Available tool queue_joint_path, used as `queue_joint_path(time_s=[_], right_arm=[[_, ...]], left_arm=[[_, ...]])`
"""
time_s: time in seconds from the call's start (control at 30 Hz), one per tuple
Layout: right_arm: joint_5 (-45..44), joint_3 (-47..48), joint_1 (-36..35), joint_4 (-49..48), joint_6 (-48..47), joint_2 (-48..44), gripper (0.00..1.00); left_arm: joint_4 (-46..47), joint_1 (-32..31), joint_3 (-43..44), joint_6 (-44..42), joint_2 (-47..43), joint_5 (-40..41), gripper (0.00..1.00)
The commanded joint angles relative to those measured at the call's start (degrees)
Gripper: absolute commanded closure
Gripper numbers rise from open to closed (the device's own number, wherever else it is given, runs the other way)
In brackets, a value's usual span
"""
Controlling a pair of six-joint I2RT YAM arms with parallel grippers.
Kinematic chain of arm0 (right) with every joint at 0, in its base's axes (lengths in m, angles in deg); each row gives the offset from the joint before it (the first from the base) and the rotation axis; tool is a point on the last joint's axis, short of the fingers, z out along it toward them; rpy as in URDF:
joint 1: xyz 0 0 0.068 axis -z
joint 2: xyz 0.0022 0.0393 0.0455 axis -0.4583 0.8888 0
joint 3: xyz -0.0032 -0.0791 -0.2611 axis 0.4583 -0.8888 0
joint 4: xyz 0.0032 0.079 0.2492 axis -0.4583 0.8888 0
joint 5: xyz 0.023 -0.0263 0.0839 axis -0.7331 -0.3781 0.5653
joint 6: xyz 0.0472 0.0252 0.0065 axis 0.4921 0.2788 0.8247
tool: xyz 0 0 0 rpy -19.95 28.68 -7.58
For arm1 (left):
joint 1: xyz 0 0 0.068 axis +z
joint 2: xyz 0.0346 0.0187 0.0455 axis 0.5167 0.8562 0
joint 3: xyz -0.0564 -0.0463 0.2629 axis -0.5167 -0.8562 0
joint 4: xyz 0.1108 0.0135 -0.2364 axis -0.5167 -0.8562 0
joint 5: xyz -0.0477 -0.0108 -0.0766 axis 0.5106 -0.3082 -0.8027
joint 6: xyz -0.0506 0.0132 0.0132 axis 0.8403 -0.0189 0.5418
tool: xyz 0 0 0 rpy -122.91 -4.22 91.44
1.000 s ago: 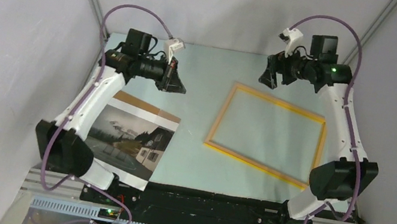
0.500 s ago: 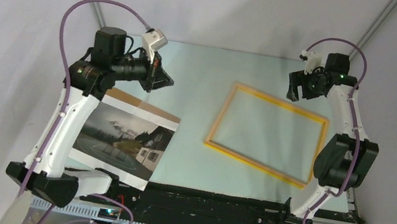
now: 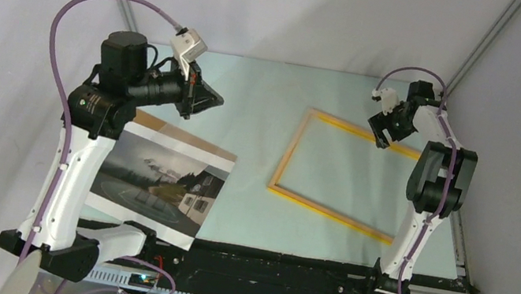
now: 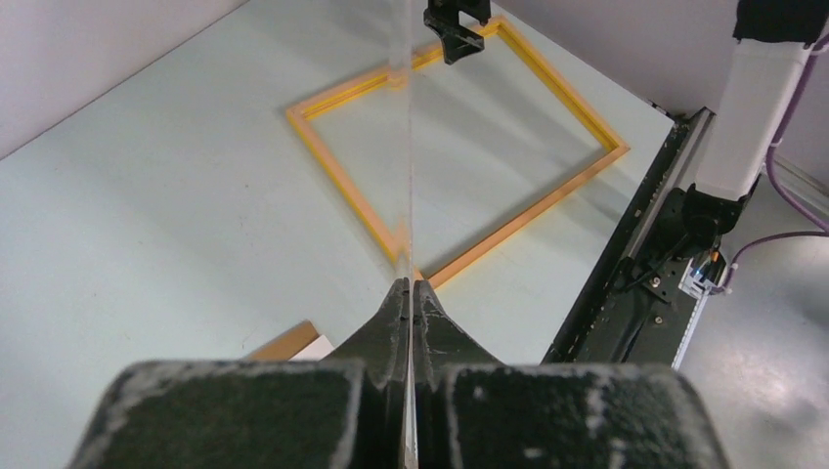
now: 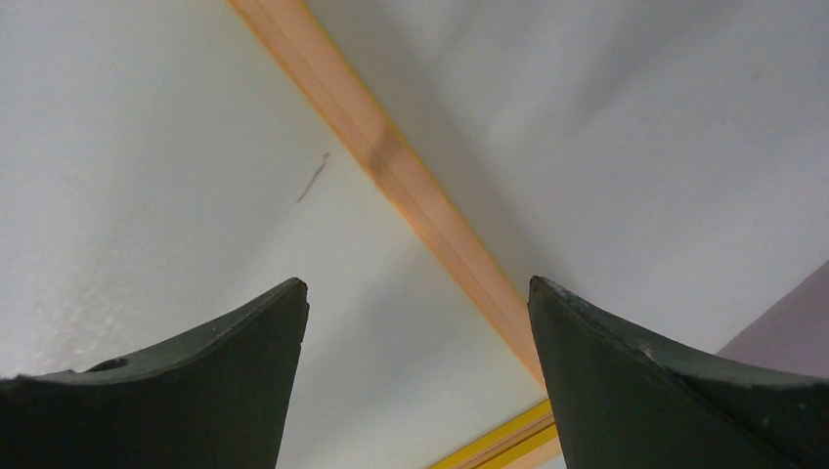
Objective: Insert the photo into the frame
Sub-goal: Adjust the photo frame at the center of the board.
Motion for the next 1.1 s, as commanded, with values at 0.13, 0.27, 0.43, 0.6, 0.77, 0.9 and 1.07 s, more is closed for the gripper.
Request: queue_joint_path(time_s=[0.13, 0.27, 0.43, 0.6, 0.77, 0.9, 1.07], right_arm=[[-2.9, 8.7, 0.7, 0.0, -6.5, 6.6, 0.15], [-1.7, 13.2, 1.2, 4.0, -7.0, 10.2, 0.18], [-0.2, 15.4, 1.5, 7.0, -6.8, 12.6, 0.24], [1.9, 15.9, 2.0, 9.6, -5.5, 13.5, 0.34], [4.4, 15.8, 3.1, 11.6, -1.4, 13.5, 0.64], [5.4, 14.9, 3.8, 12.0, 3.8, 12.7, 0.76], [5.0, 12.4, 4.7, 10.0, 13.2, 10.9, 0.94]], left_arm=[[1.8, 0.2, 3.8, 1.4, -0.5, -0.1, 1.0], [1.8, 0.3, 4.4, 1.3, 0.1, 0.1, 1.0], [1.9, 0.4, 5.7, 1.1, 0.9, 0.3, 1.0], [1.9, 0.4, 7.4, 1.0, 1.7, 0.8, 1.0], [1.9, 0.4, 9.1, 1.4, 2.3, 1.3, 1.0], [2.0, 0.4, 10.5, 2.4, 3.4, 1.1, 1.0], [2.5, 0.4, 12.0, 3.6, 5.7, 0.6, 1.0]])
